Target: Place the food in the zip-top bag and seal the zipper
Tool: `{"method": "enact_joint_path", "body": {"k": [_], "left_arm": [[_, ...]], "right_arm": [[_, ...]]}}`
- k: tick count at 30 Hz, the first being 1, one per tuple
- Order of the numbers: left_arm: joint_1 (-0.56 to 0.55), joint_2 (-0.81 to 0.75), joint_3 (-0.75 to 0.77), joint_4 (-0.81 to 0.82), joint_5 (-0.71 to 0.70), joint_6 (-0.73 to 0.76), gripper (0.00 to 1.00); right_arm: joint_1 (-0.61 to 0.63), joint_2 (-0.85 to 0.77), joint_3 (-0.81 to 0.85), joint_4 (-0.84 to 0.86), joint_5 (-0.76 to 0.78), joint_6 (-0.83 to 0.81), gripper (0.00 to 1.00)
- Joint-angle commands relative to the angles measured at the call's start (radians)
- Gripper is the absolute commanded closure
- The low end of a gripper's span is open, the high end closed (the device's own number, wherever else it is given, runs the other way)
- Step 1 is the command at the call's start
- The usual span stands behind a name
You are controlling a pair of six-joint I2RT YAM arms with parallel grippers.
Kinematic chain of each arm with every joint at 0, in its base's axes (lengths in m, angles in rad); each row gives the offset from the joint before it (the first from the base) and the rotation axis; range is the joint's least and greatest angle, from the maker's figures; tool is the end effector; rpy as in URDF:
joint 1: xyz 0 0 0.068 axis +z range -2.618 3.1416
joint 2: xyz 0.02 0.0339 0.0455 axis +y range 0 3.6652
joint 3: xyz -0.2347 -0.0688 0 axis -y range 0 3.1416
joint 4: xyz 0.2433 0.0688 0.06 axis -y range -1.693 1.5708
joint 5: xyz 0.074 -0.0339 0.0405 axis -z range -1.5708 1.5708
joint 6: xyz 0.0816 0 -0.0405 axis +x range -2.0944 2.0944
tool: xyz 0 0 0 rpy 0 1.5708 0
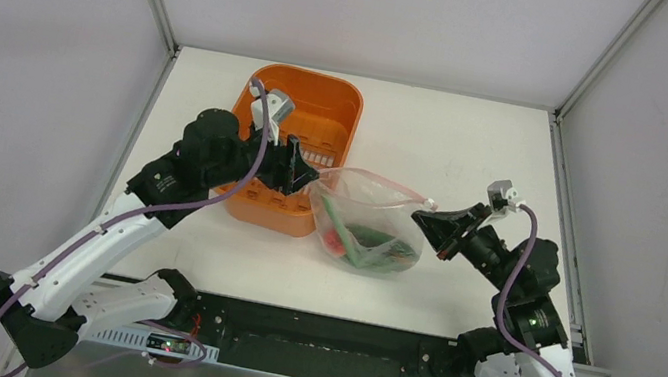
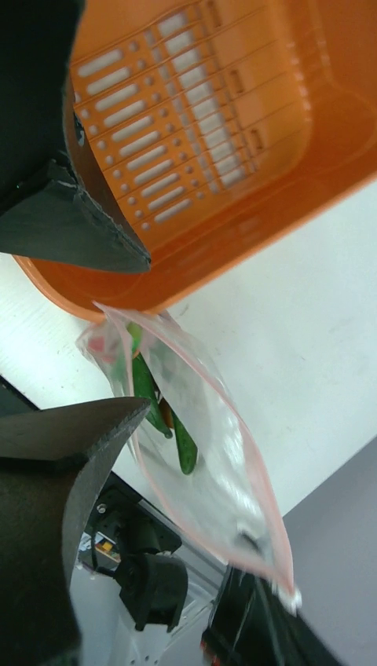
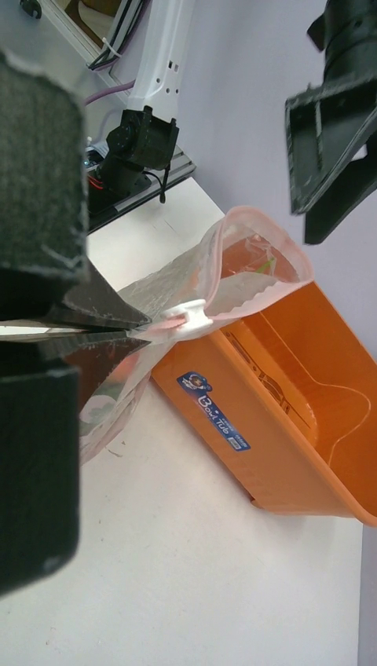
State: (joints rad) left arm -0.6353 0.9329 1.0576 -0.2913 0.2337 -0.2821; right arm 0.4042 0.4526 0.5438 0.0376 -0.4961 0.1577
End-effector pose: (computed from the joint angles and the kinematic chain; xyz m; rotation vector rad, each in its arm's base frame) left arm 0.2024 -0.1727 0.3664 0.4938 1.7462 -0.8664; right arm 0.1597 0.1106 0.3168 -0.5934 1.3887 0.8109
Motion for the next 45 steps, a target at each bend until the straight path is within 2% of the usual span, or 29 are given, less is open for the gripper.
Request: {"method": "enact_joint_path", "body": {"k": [1, 5, 9, 14, 18, 24, 34, 45], "left_arm": [[-0.116, 0.028, 0.146, -0.035, -0.043, 0.159, 0.38], [-0.219, 0.101, 0.252, -0.053, -0.034, 0.263, 0.35], [-0.360, 0.242, 0.418, -0.136, -0.056, 0.419, 0.39], [-0.432, 0.423, 0.560, -0.163, 0.043, 0.467, 0.37], [-0.476, 0.507, 0.622, -0.153, 0.044, 0.500, 0.37], [-0.490, 0.592, 0.697, -0.196, 0.044, 0.518, 0.43], [-0.501, 0.627, 0.722, -0.232, 0.047, 0.545, 0.61], [-0.501, 0.636, 0.686, -0.198, 0.133, 0.604, 0.58]], "right_arm": [[-0.002, 0.040, 0.042, 0.021, -0.027, 0.022, 1.00], [-0.001, 0.066, 0.073, -0.005, -0.064, 0.020, 1.00], [-0.001, 0.053, 0.073, 0.003, -0.104, 0.027, 1.00], [-0.001, 0.029, 0.073, -0.014, -0.148, 0.035, 1.00], [-0.001, 0.010, 0.068, -0.019, -0.173, 0.034, 1.00], [-0.002, 0.005, 0.076, -0.033, -0.187, 0.025, 1.00], [-0.002, -0.011, 0.084, -0.057, -0.172, 0.017, 1.00], [-0.001, -0.009, 0.087, -0.056, -0.183, 0.017, 1.00]]}}
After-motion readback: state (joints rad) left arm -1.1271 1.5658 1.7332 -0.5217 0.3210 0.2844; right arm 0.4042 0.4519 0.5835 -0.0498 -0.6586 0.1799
